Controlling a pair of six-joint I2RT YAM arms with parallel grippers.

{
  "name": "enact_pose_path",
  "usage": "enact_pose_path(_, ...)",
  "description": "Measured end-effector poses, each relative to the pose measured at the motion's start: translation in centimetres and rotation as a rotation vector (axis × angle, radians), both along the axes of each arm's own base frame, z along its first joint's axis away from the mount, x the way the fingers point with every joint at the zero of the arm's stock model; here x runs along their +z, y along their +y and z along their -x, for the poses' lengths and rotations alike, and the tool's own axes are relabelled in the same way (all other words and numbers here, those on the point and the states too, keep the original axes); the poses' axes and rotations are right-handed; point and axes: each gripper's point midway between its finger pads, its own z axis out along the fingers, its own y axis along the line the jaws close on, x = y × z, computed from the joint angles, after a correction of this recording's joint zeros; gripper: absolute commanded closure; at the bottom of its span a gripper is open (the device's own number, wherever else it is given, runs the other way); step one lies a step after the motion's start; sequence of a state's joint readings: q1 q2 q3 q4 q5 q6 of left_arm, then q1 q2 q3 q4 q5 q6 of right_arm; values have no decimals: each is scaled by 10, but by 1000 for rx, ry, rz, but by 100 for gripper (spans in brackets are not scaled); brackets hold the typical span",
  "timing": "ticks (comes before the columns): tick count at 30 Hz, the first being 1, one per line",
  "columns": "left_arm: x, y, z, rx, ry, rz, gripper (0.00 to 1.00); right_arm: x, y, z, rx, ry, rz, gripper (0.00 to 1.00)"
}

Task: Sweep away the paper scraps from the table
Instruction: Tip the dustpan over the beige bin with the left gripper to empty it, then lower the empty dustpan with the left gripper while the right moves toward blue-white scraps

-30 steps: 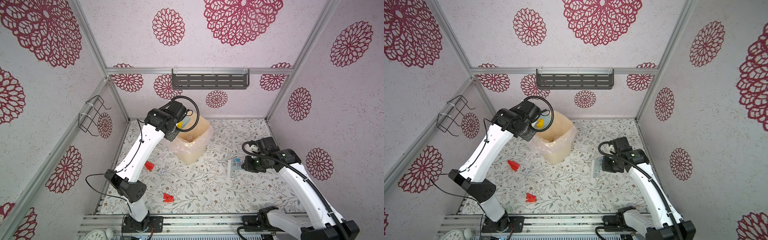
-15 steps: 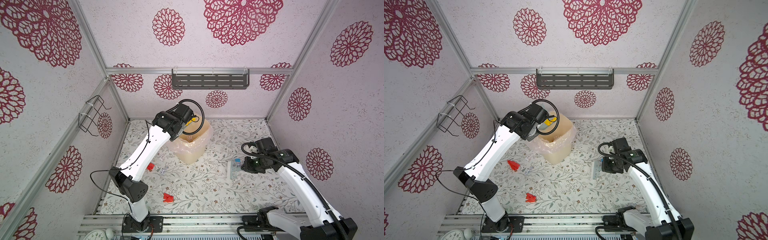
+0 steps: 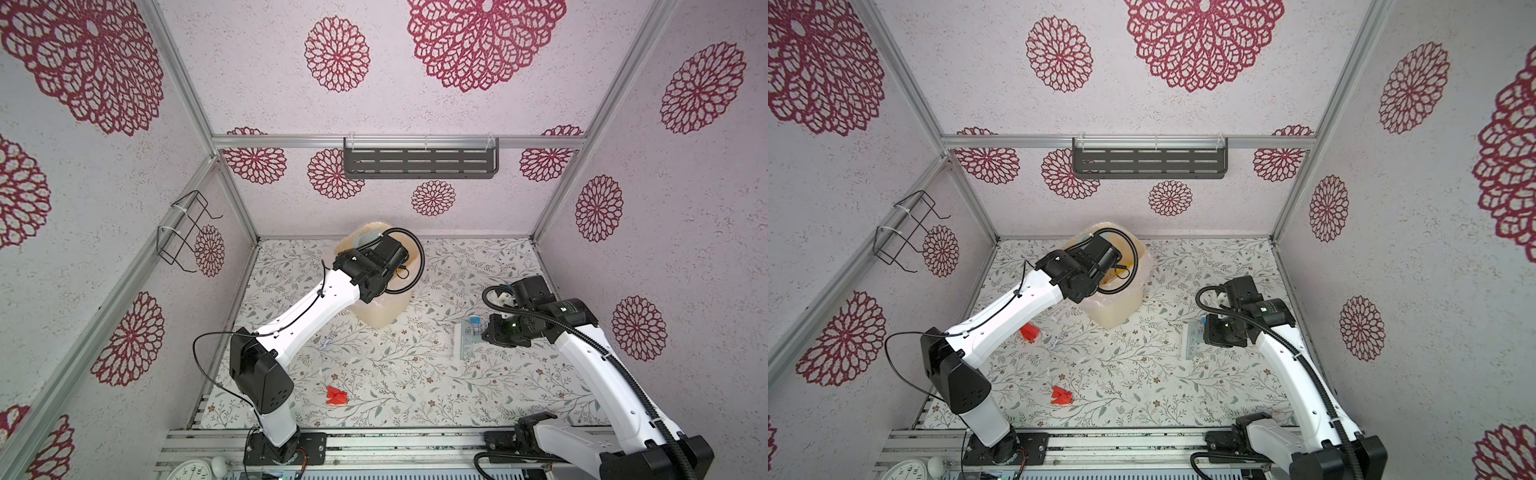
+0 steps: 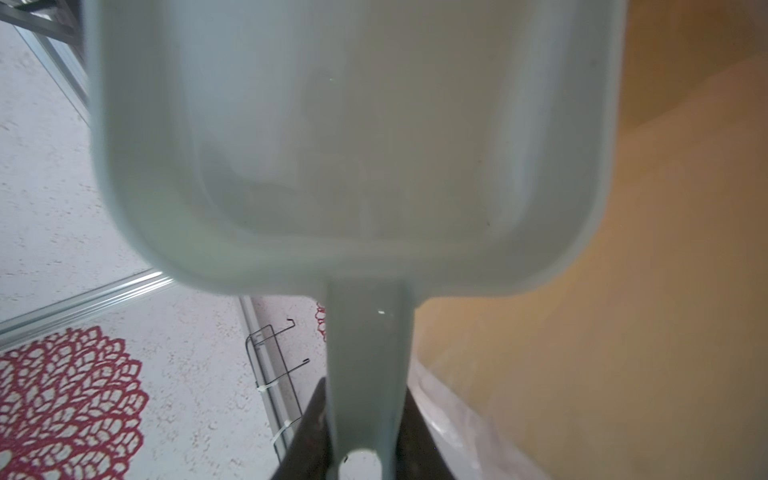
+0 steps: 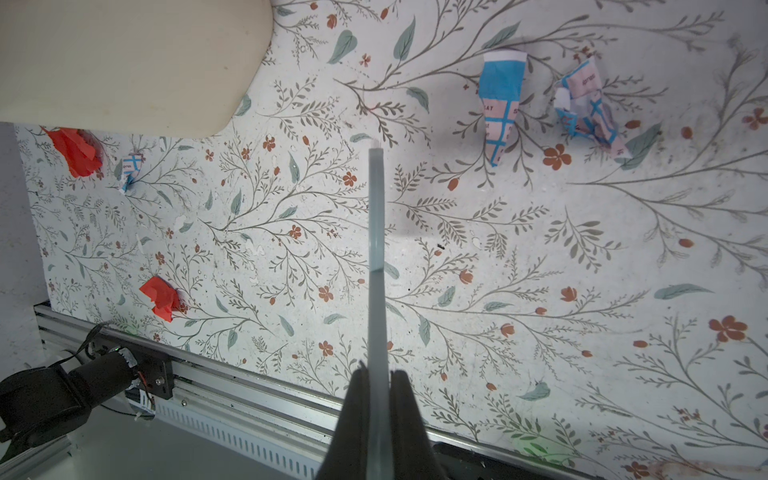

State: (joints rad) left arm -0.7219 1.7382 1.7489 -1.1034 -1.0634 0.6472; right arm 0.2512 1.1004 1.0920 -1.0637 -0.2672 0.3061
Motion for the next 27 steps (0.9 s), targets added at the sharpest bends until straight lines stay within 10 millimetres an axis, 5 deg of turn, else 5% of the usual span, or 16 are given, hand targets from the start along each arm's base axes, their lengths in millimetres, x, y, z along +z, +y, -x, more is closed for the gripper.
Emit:
enact_pose_path(14, 61, -8, 3, -10, -177, 105, 100, 0, 1, 1, 1, -2, -6, 100)
enact_pose_path(21, 92, -62, 26, -123, -205, 375, 100, 10, -2, 1, -4, -19, 6, 100)
enact_pose_path(27, 86, -116, 52, -209, -109, 589, 100, 33, -11, -5, -6, -84, 56, 100)
